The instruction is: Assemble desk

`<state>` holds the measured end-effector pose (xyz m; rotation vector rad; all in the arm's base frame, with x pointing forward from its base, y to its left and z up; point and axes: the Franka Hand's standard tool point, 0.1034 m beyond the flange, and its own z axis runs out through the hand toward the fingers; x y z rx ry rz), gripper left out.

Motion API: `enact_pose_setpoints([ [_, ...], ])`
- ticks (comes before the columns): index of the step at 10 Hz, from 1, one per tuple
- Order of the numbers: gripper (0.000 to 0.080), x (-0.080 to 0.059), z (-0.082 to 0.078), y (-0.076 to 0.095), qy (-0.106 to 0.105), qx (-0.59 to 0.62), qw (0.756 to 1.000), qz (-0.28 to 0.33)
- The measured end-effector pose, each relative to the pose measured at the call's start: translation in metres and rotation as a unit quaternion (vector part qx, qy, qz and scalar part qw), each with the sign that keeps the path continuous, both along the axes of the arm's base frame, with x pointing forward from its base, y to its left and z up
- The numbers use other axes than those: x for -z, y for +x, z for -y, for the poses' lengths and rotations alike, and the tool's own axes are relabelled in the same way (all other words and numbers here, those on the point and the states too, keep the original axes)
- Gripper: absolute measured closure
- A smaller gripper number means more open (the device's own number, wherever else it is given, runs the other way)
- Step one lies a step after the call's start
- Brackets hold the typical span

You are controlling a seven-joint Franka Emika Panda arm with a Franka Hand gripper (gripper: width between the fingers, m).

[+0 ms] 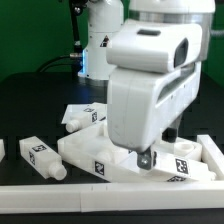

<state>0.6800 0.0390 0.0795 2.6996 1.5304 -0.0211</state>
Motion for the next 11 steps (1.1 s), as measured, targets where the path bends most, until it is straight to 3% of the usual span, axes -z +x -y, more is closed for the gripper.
enact_pose_setpoints([
  [5,0.0150,0.024,-0.003,-0.011,0.000,0.000,1.000,-0.017],
  [8,0.0150,0.027,-0.003,-0.014,0.000,0.004,1.000,-0.019],
  [9,0.0277,0.027,-0.003,-0.014,0.000,0.004,1.000,-0.020],
  [10,0.0345,0.026,-0.001,-0.015,-0.002,0.003,1.000,-0.024],
  [11,0.0345,0.026,-0.001,-0.015,-0.002,0.003,1.000,-0.024],
])
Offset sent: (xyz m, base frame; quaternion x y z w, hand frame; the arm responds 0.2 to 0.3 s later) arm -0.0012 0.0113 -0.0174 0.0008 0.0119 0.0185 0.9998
